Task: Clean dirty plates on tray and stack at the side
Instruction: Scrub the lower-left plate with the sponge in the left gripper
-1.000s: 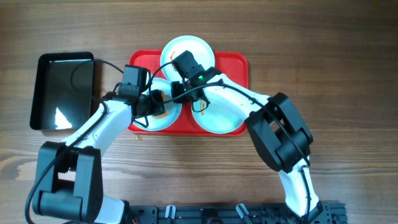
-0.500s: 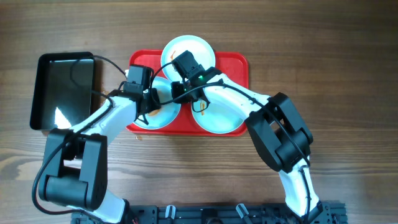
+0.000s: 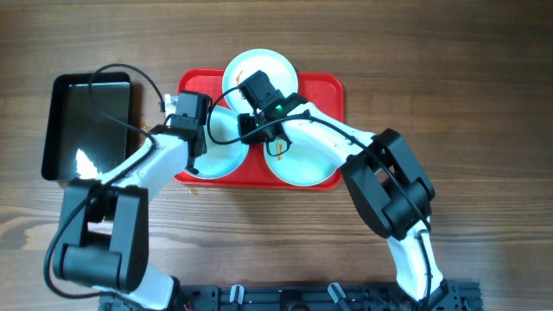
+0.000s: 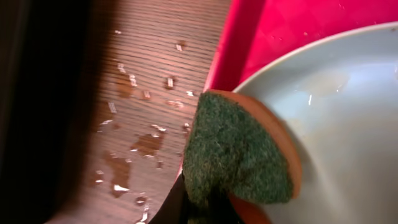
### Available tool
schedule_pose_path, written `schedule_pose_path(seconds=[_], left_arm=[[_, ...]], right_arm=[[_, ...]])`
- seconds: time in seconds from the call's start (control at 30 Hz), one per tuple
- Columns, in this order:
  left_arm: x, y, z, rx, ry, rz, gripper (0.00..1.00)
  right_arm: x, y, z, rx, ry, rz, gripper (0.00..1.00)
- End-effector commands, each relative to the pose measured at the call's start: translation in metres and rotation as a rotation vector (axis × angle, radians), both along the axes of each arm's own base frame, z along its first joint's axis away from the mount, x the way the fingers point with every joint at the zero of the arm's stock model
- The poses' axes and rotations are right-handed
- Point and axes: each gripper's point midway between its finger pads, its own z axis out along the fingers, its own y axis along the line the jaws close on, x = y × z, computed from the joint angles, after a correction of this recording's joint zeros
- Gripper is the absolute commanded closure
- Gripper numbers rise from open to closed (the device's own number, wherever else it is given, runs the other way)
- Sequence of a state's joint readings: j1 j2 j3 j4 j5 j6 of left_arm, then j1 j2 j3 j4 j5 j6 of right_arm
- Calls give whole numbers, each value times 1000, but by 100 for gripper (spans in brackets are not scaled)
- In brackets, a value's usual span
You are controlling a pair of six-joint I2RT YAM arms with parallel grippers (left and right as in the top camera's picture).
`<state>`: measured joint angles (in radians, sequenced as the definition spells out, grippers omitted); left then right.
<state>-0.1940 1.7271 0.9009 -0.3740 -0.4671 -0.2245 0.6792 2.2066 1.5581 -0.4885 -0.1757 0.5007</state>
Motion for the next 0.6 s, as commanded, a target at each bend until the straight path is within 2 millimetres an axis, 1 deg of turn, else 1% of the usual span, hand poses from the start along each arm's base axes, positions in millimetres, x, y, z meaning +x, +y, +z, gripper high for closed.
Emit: schedule_pose_path(seconds=[0.0, 0.07, 0.1, 0.17, 0.23, 0.33, 0.4, 0.5, 0.57], left_arm=[[4, 9, 43, 42, -116, 21, 96], [7, -9, 52, -54, -146, -28, 96], [7, -18, 54, -101, -151, -53, 96], [7, -43, 56, -231, -149, -119, 96], [5, -63, 52, -339, -125, -175, 96], [0, -86, 41, -454, -73, -230, 96], [-3, -93, 30, -491, -37, -243, 96], [-4, -92, 14, -484, 2, -230, 96], [-1, -90, 5, -483, 11, -223, 96]], right_arm=[[-7, -8, -20, -49, 31, -3, 80], [-7, -8, -20, -49, 32, -3, 80], [-7, -8, -20, -49, 31, -3, 80], [-7, -8, -20, -48, 31, -3, 80], [-7, -8, -20, -48, 30, -3, 80], [-7, -8, -20, -47, 30, -4, 80], [-7, -8, -20, -47, 30, -4, 80], [-7, -7, -20, -43, 33, -2, 80], [-8, -6, -19, -37, 36, 1, 80]])
